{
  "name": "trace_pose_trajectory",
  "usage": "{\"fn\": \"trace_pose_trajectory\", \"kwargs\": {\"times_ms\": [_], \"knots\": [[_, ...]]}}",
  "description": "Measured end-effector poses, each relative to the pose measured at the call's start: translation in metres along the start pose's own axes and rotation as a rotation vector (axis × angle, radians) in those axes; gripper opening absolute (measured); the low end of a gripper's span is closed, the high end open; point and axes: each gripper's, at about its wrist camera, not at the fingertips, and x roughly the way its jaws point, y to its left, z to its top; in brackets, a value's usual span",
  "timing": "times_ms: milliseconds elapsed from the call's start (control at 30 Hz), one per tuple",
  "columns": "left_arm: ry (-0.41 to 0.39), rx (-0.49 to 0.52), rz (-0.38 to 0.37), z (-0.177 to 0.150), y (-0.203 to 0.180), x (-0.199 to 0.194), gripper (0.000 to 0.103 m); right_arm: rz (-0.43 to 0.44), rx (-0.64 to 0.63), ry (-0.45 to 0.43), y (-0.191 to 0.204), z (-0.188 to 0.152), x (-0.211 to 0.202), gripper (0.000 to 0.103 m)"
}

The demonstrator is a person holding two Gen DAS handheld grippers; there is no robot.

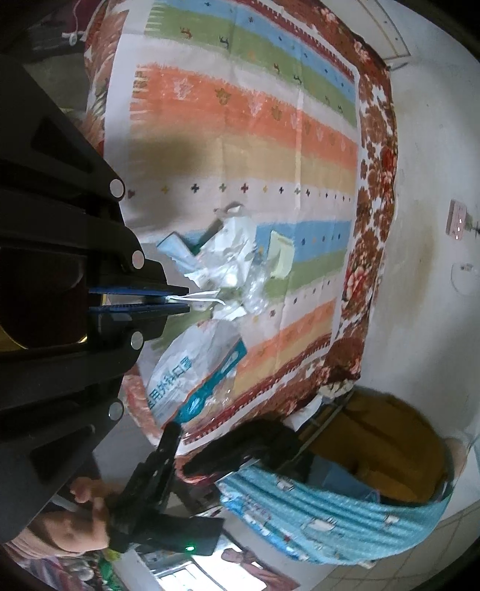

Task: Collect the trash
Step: 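Carry both held bags over the black bin and open both grippers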

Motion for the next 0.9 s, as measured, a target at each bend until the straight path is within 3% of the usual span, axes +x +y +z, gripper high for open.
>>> {"fn": "trace_pose_trajectory", "kwargs": {"times_ms": [233, 500, 700, 900], "knots": [[0.017, 0.039, -0.037, -0.03, -0.011, -0.005, 0.003, -0.013, -0.002, 0.0, 0.009, -0.019, -0.009, 0.007], [0.03, 0.007, -0.086, -0.059, -0.003, -0.016, 0.003, -0.015, -0.051, 0.054, 0.03, -0.046, -0.008, 0.007], [0.042, -0.003, -0.067, -0.083, 0.003, -0.023, 0.003, -0.018, -0.102, 0.126, 0.048, -0.072, -0.003, 0.007], [0.046, 0.048, -0.03, -0.102, -0.008, -0.024, 0.003, -0.032, -0.1, 0.167, 0.056, -0.093, 0.0, 0.007]]}}
